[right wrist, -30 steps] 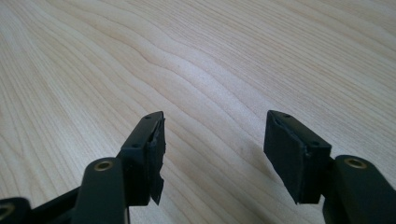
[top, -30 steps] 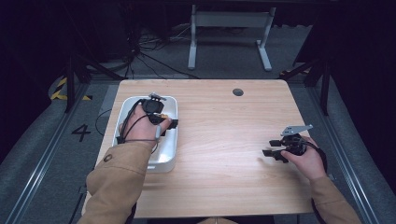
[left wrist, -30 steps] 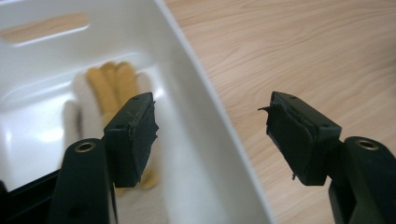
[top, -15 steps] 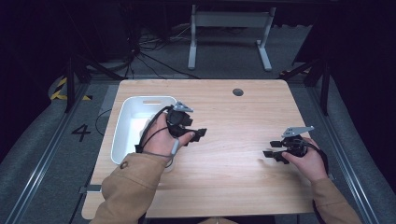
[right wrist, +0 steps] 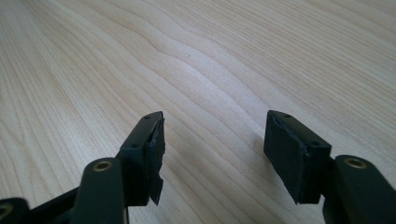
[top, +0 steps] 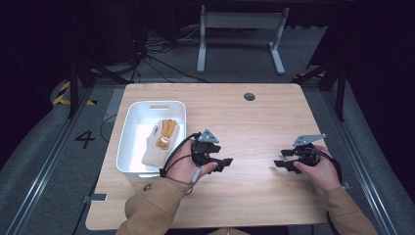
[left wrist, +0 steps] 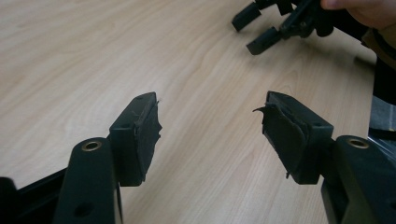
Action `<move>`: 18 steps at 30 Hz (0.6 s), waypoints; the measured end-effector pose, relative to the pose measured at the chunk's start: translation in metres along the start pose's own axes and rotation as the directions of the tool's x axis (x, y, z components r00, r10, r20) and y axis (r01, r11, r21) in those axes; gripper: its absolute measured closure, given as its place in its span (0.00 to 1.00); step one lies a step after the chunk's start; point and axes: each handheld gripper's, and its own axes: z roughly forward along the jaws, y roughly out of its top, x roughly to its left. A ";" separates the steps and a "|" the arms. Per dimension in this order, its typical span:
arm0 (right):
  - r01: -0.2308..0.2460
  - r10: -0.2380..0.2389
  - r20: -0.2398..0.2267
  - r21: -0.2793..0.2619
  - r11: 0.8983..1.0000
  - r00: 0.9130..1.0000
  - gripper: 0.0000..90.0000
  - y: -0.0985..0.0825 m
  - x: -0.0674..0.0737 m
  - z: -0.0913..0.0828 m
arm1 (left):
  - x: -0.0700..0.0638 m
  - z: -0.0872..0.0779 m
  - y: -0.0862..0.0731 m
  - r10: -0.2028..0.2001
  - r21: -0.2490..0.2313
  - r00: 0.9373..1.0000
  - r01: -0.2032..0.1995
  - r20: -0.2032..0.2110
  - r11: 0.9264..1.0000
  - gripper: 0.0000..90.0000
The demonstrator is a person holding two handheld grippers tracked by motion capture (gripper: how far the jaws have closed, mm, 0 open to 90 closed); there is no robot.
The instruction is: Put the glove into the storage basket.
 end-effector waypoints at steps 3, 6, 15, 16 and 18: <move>0.005 -0.005 -0.003 0.006 1.000 1.000 0.42 0.000 0.001 0.003 | -0.003 0.011 -0.007 0.004 0.014 1.000 -0.005 0.020 1.000 0.41; 0.011 -0.011 -0.006 -0.001 1.000 1.000 0.43 0.000 0.002 0.004 | -0.004 0.020 -0.013 -0.001 0.029 1.000 0.000 0.027 1.000 0.41; 0.027 -0.027 -0.006 -0.031 0.999 1.000 0.43 0.001 0.004 0.003 | -0.008 0.044 -0.030 0.041 0.059 0.998 -0.044 0.051 0.997 0.41; 0.027 -0.027 -0.007 -0.034 0.999 1.000 0.43 0.001 0.004 0.003 | -0.008 0.047 -0.033 0.048 0.072 0.997 -0.051 0.055 0.996 0.41; 0.032 -0.032 -0.004 -0.037 0.999 0.999 0.43 0.002 0.004 0.003 | -0.008 0.053 -0.037 0.063 0.090 0.996 -0.067 0.056 0.994 0.41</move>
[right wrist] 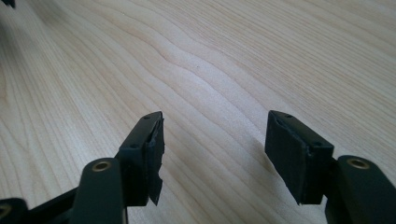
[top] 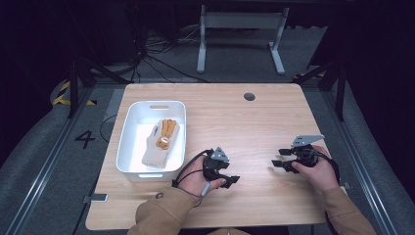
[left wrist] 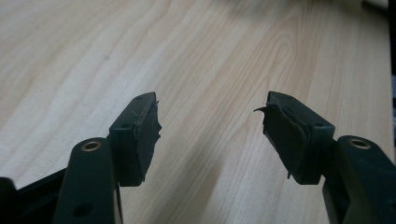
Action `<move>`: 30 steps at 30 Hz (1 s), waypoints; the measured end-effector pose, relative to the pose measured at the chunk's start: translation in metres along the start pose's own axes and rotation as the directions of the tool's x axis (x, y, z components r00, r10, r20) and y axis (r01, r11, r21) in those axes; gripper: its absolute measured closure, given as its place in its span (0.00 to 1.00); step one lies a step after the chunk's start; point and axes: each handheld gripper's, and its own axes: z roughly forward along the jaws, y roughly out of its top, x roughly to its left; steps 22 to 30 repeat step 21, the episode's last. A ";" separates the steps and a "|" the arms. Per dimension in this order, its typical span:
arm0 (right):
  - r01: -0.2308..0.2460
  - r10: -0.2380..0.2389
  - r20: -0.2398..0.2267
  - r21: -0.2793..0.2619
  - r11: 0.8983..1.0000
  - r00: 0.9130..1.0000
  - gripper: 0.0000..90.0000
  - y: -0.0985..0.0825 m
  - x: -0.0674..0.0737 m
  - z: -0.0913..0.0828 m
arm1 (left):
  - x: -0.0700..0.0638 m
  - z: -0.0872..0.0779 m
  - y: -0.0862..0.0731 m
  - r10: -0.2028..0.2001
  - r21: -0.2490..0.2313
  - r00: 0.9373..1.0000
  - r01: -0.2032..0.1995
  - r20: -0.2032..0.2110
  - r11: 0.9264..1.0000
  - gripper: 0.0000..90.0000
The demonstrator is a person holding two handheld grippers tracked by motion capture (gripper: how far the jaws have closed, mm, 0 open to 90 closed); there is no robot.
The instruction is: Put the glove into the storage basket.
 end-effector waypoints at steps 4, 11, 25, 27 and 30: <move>0.006 -0.006 -0.003 -0.007 1.000 1.000 0.43 0.001 0.000 0.000 | -0.001 0.006 -0.003 0.011 0.002 1.000 -0.011 0.006 1.000 0.40; 0.010 -0.010 -0.009 -0.007 1.000 1.000 0.43 0.001 0.002 0.001 | 0.002 0.006 -0.011 0.030 0.016 0.999 -0.030 -0.010 0.999 0.40; 0.015 -0.015 -0.010 -0.013 1.000 1.000 0.43 0.002 0.002 0.001 | 0.000 0.002 -0.009 0.023 0.001 1.000 -0.023 -0.002 1.000 0.39; 0.015 -0.015 -0.010 -0.013 1.000 1.000 0.43 0.002 0.002 0.001 | 0.000 0.002 -0.009 0.023 0.001 1.000 -0.023 -0.002 1.000 0.39; 0.015 -0.015 -0.010 -0.013 1.000 1.000 0.43 0.002 0.002 0.001 | 0.000 0.002 -0.009 0.023 0.001 1.000 -0.023 -0.002 1.000 0.39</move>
